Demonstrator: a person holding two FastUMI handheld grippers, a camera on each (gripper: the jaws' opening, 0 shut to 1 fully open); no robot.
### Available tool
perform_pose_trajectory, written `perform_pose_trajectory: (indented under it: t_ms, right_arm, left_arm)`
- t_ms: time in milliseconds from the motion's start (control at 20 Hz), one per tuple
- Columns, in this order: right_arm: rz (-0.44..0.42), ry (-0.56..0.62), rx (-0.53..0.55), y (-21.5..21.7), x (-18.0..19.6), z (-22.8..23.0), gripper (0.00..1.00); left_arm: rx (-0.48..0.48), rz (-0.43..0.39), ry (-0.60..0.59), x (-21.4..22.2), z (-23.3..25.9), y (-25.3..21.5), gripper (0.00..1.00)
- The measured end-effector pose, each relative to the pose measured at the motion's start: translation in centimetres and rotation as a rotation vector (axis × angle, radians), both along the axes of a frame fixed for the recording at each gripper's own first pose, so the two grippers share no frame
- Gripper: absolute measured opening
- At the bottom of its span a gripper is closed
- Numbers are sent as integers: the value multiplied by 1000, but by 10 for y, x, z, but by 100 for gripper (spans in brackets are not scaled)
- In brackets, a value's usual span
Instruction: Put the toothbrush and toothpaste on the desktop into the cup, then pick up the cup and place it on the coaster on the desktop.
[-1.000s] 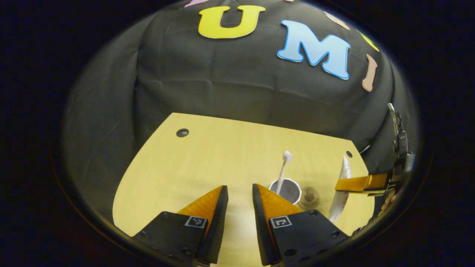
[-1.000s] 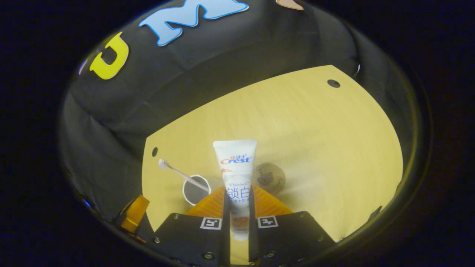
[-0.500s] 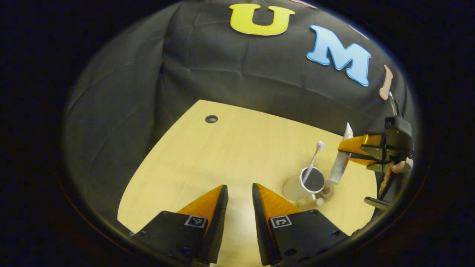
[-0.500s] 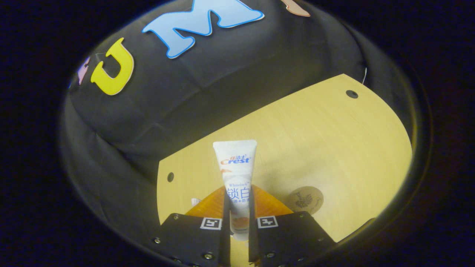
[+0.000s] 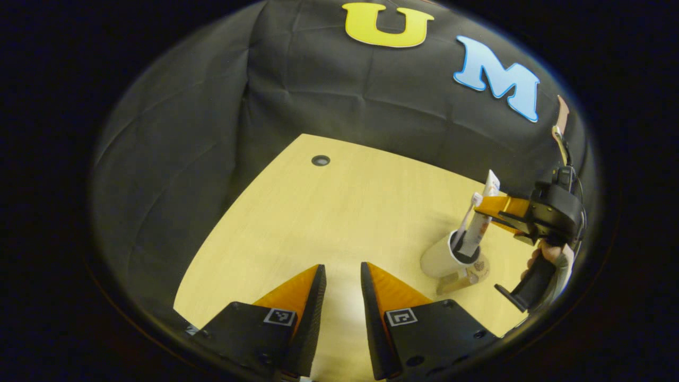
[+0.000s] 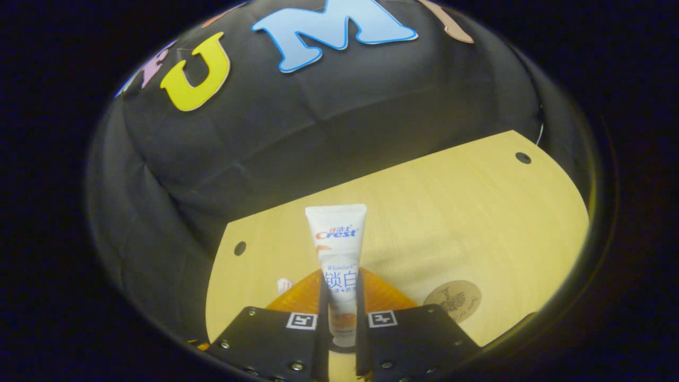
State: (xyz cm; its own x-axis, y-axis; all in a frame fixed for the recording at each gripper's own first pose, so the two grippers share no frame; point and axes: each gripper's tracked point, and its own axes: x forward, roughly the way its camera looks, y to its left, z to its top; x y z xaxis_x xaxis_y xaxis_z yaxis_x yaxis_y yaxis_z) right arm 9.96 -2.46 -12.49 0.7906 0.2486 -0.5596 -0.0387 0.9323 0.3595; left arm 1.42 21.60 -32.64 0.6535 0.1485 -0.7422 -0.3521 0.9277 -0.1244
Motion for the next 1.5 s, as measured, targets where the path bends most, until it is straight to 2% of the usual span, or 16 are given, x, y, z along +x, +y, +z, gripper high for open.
perform_pose_trajectory:
  t_ms: [100,150,200,250,300,350,450,500,550,800,900,1050,1100,1250,1450,1500]
  right_arm:
    - [13,-34,-22,-2,3,2,25]
    - [16,-48,-33,-3,5,4,22]
    - [22,-56,-41,-3,6,4,26]
    - [30,-58,-45,-2,3,2,22]
    - [41,-68,-34,-2,2,4,29]
    - [39,-81,-38,-4,-2,7,44]
    - [41,-104,-39,-5,-19,11,51]
    - [47,-105,-34,-6,-23,14,44]
    - [53,-110,-25,-6,-27,18,51]
    - [33,-155,1,-30,-40,49,52]
    - [10,-173,2,-49,-43,58,52]
    - [-43,-189,-7,-86,-45,66,52]
    - [-64,-190,-6,-100,-46,67,52]
    - [-138,-183,0,-143,-53,64,51]
    - [-234,-165,10,-196,-61,57,52]
    - [-254,-160,13,-206,-63,55,52]
  left_arm:
    - [1,1,5,-4,1,-3,47]
    - [4,0,7,-6,1,-5,47]
    - [9,-6,13,-8,1,-6,47]
    - [12,-13,20,-11,-2,-10,47]
    - [11,-18,25,-14,-5,-13,49]
    - [7,-22,26,-14,-5,-17,47]
    - [-5,-32,32,-13,-5,-27,47]
    - [-9,-39,32,-13,-6,-31,46]
    - [-12,-49,30,-11,-8,-36,46]
    - [-49,-113,36,-3,-8,-78,48]
    - [-67,-146,50,3,-11,-98,46]
    - [-100,-197,76,10,-15,-133,50]
    - [-115,-211,84,15,-19,-144,47]
    - [-168,-256,111,21,-21,-179,47]
    - [-167,-290,148,34,-32,-205,49]
    - [-161,-297,156,38,-33,-208,46]
